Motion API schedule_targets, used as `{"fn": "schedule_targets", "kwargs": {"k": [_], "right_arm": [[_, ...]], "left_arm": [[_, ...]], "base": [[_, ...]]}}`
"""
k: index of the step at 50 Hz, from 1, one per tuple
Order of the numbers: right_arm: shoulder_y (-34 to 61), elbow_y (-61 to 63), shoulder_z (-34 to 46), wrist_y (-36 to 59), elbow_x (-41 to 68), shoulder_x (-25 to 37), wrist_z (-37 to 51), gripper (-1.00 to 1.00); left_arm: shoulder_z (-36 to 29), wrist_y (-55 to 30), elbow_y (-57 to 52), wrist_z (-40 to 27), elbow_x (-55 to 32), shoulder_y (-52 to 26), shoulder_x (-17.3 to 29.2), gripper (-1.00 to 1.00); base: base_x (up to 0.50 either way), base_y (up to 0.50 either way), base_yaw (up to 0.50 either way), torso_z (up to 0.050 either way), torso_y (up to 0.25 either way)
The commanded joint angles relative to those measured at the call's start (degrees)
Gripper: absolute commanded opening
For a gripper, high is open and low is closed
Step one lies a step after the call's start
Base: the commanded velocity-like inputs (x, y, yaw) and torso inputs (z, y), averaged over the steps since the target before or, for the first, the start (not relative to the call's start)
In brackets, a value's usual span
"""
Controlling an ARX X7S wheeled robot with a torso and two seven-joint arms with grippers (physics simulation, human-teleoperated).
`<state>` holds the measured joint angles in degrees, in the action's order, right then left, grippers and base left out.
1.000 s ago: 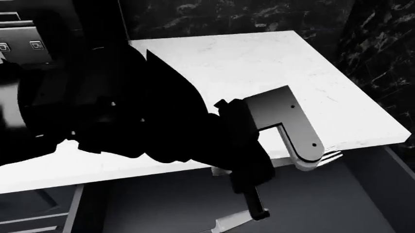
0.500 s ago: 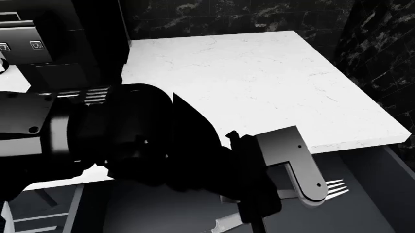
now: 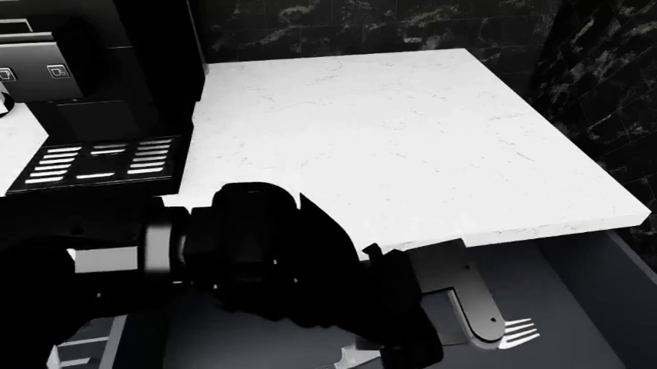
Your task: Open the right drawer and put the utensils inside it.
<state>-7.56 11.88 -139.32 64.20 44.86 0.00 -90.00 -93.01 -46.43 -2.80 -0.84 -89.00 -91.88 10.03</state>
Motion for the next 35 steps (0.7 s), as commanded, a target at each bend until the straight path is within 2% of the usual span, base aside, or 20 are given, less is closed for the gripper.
{"fn": "schedule_targets", "kwargs": {"k": [1, 35], "right_arm": [[-0.03, 0.0, -0.12, 0.25, 0.14, 0.0, 0.0, 1.0], [-0.19, -0.21, -0.21, 0.24, 0.26, 0.0, 0.0, 1.0]], "left_arm": [[-2.18, 0.7, 3.46, 1.32, 2.09, 3.54, -1.58, -1.0], [-6.54, 0.93, 13.23, 4.79, 5.49, 10.39, -4.24, -1.0]], "base": [[0.0, 0.0, 0.0, 0.0, 0.0], [0.0, 0.0, 0.0, 0.0, 0.0]]}}
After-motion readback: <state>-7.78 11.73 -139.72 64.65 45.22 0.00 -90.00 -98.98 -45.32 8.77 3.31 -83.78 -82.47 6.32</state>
